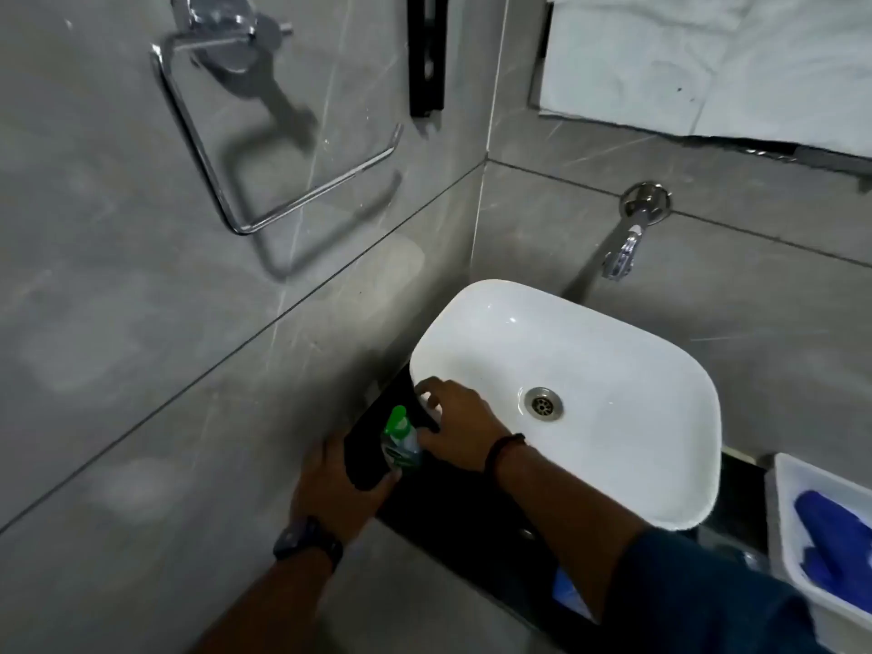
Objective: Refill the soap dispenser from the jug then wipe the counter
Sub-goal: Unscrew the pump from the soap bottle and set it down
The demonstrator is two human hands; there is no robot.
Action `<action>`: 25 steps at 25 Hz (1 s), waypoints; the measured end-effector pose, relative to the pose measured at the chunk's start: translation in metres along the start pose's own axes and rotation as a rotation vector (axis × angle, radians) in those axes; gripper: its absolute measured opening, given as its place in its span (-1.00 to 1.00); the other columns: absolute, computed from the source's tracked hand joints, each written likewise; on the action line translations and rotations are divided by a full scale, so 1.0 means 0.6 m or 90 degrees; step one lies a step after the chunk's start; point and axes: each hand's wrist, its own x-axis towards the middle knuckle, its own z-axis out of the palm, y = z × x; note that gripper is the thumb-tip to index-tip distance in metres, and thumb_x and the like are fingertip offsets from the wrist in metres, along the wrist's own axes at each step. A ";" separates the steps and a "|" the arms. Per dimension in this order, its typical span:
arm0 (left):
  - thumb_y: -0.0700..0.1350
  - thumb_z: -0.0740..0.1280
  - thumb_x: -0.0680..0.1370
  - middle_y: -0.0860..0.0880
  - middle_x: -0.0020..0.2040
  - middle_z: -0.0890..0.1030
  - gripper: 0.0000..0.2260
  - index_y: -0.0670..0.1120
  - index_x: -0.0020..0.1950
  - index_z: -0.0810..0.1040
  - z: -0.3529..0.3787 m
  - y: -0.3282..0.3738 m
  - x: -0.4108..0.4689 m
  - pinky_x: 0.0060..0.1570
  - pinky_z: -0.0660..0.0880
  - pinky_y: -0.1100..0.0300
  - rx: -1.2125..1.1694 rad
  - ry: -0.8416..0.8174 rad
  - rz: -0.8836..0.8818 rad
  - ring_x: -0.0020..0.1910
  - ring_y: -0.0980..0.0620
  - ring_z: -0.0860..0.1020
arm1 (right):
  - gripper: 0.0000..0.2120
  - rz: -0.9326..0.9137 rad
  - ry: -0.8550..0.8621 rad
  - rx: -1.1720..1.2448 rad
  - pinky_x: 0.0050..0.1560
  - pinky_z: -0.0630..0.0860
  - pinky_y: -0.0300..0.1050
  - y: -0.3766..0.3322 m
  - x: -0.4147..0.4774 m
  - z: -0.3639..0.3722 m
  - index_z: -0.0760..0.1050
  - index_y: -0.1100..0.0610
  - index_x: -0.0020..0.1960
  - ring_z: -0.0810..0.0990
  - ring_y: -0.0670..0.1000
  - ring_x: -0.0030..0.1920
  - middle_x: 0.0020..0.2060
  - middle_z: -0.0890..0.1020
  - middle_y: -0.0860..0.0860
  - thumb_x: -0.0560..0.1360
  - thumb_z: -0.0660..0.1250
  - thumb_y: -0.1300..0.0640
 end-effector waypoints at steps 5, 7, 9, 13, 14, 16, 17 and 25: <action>0.30 0.41 0.27 0.01 0.40 0.37 -0.15 0.02 0.46 0.19 0.096 -0.026 0.024 0.29 0.36 0.06 -0.066 -0.153 0.001 0.37 0.04 0.34 | -0.63 0.085 0.009 0.024 -0.14 0.41 -0.09 0.012 0.036 0.107 0.49 0.16 -0.01 0.53 0.12 -0.07 -0.07 0.57 0.13 0.33 0.50 -0.03; 0.26 0.38 0.31 0.01 0.35 0.43 -0.24 0.01 0.43 0.25 0.124 -0.025 0.034 0.27 0.38 0.04 -0.160 -0.151 0.008 0.34 0.05 0.39 | -0.72 0.119 0.092 0.072 -0.27 0.26 -0.15 0.021 0.044 0.126 0.44 0.12 -0.23 0.47 0.06 -0.23 -0.25 0.52 0.07 0.33 0.49 0.00; 0.15 0.43 0.33 -0.03 0.31 0.48 -0.30 -0.01 0.39 0.31 0.135 -0.024 0.041 0.20 0.45 -0.03 -0.227 -0.090 -0.026 0.28 -0.01 0.45 | -0.68 0.138 0.132 0.095 -0.33 0.21 -0.17 0.021 0.042 0.134 0.36 0.07 -0.36 0.39 0.01 -0.32 -0.35 0.42 -0.01 0.32 0.49 0.00; 0.14 0.44 0.25 -0.06 0.08 0.58 -0.41 -0.01 0.23 0.42 0.118 -0.005 0.051 -0.15 0.51 0.10 -0.265 -0.002 -0.026 0.02 -0.06 0.57 | -0.64 0.121 0.160 0.102 -0.39 0.22 -0.22 0.004 0.027 0.113 0.30 -0.04 -0.45 0.41 0.00 -0.33 -0.37 0.38 -0.05 0.29 0.48 -0.02; 0.11 0.45 0.24 -0.04 0.05 0.59 -0.43 -0.01 0.20 0.44 0.108 0.006 0.052 -0.16 0.51 0.10 -0.271 0.004 -0.012 -0.02 -0.04 0.58 | -0.69 0.126 0.175 0.105 -0.38 0.27 -0.19 -0.002 0.025 0.104 0.37 -0.01 -0.43 0.43 0.00 -0.31 -0.34 0.42 -0.02 0.29 0.49 -0.03; 0.05 0.50 0.22 -0.02 -0.02 0.60 -0.50 -0.04 0.10 0.48 0.091 0.034 0.053 -0.18 0.53 0.10 -0.283 0.020 0.018 -0.08 -0.02 0.58 | -0.69 0.143 0.228 0.109 -0.34 0.30 -0.17 -0.014 0.020 0.085 0.43 0.07 -0.38 0.43 -0.01 -0.30 -0.33 0.45 0.00 0.29 0.51 -0.05; 0.04 0.51 0.22 -0.01 -0.07 0.61 -0.54 -0.04 0.03 0.49 0.088 0.043 0.056 -0.25 0.50 0.15 -0.273 0.030 0.030 -0.14 0.00 0.58 | -0.65 0.144 0.253 0.110 -0.35 0.26 -0.21 -0.019 0.020 0.078 0.38 0.06 -0.41 0.40 -0.02 -0.31 -0.36 0.41 -0.02 0.30 0.52 -0.04; 0.09 0.53 0.19 0.05 -0.15 0.57 -0.55 -0.01 -0.04 0.48 0.057 0.107 0.038 -0.28 0.37 0.27 -0.132 0.015 0.053 -0.20 0.00 0.57 | -0.73 0.008 0.203 0.093 -0.22 0.43 -0.05 -0.012 -0.018 -0.002 0.50 0.34 -0.31 0.50 0.11 -0.25 -0.26 0.51 0.15 0.37 0.50 0.18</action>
